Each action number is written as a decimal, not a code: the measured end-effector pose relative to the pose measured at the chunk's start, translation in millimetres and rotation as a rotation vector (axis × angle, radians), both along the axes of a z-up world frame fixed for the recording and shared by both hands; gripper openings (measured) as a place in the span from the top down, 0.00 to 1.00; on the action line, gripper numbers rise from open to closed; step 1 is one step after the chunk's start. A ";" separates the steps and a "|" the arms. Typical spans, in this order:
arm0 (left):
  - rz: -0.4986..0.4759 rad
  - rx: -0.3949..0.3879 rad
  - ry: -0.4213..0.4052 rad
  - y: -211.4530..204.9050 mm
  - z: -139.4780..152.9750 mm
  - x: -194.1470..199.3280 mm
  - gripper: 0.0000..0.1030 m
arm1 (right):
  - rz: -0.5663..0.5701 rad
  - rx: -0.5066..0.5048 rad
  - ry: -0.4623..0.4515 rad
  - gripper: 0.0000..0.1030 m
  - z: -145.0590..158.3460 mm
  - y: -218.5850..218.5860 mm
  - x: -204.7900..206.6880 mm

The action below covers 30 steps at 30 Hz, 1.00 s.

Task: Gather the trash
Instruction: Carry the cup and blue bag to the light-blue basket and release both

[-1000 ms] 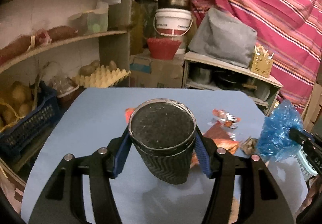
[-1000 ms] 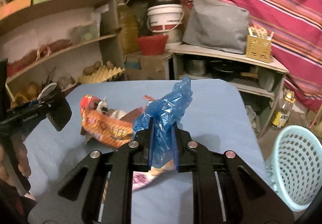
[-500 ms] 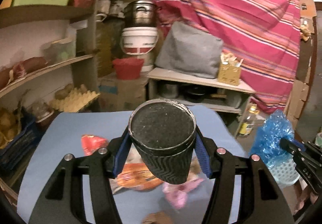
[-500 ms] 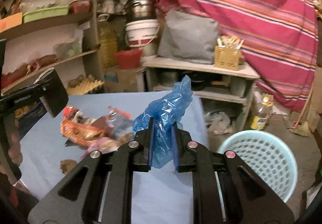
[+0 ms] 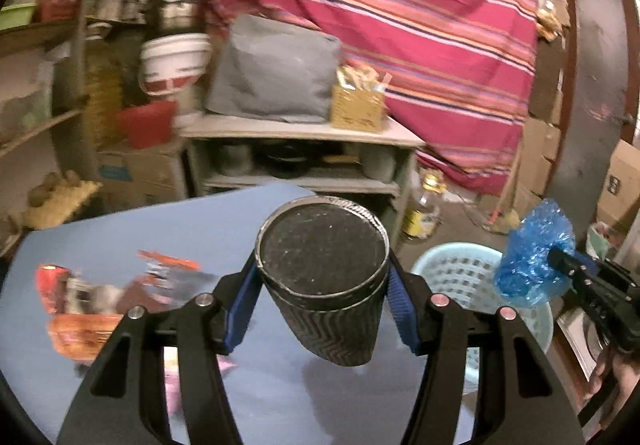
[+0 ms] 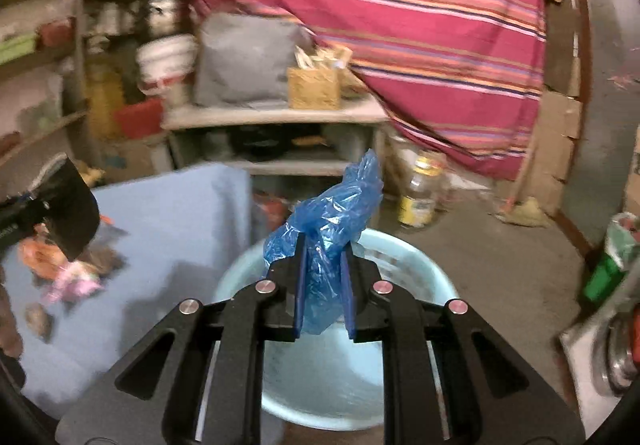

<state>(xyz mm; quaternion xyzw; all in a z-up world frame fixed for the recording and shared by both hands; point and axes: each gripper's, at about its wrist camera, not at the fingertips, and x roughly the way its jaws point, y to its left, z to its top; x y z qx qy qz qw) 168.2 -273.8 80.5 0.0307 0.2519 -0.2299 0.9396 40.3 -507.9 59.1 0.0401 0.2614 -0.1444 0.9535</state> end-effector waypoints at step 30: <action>-0.222 0.071 0.100 -163.7 -47.8 10.0 0.22 | -0.176 0.064 0.045 0.16 -30.4 -70.6 -22.8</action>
